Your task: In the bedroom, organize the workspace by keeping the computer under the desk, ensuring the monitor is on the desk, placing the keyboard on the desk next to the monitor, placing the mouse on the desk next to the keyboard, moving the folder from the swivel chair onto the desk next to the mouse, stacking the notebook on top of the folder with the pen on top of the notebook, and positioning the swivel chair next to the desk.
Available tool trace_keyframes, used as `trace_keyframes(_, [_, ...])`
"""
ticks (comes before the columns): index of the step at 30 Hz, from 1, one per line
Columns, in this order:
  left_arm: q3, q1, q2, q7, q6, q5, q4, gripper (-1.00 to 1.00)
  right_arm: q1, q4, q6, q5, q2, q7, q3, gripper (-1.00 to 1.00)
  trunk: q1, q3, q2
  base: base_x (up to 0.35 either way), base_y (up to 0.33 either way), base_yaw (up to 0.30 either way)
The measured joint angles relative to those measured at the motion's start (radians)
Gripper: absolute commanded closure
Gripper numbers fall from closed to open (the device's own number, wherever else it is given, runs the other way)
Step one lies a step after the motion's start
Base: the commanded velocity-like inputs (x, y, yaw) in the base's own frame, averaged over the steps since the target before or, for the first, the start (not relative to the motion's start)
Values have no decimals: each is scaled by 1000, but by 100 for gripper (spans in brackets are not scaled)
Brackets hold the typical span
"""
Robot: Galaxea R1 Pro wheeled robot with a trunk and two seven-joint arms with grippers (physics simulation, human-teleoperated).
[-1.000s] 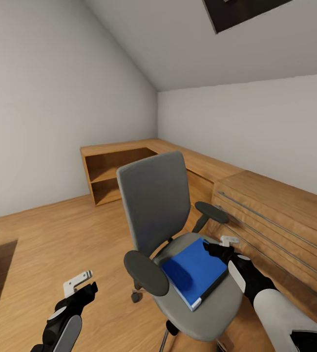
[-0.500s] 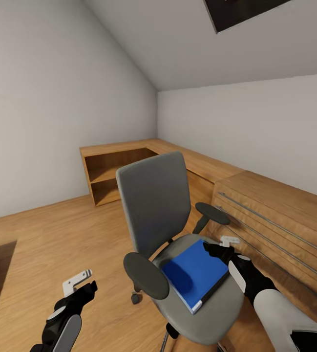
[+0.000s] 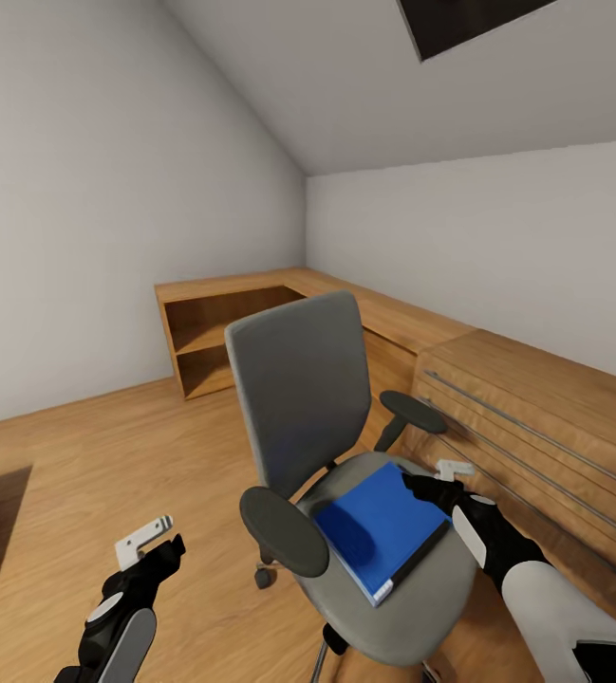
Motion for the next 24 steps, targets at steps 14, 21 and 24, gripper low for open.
trace_keyframes(14, [1,0,0,2,-1,-1,25,-100,0,3,2,-1,5,-5,-2,-100,0,0,0,79,0,0])
trace_keyframes(21, [-3,0,-2,6,-3,-5,19,-100,0,24,3,-1,6,-3,-1,-100,15,-12,-28,1,0,0])
trace_keyframes(24, [-3,0,-2,7,-3,-6,19,-100,0,31,4,0,7,-4,0,-100,27,-22,-49,0,0,0])
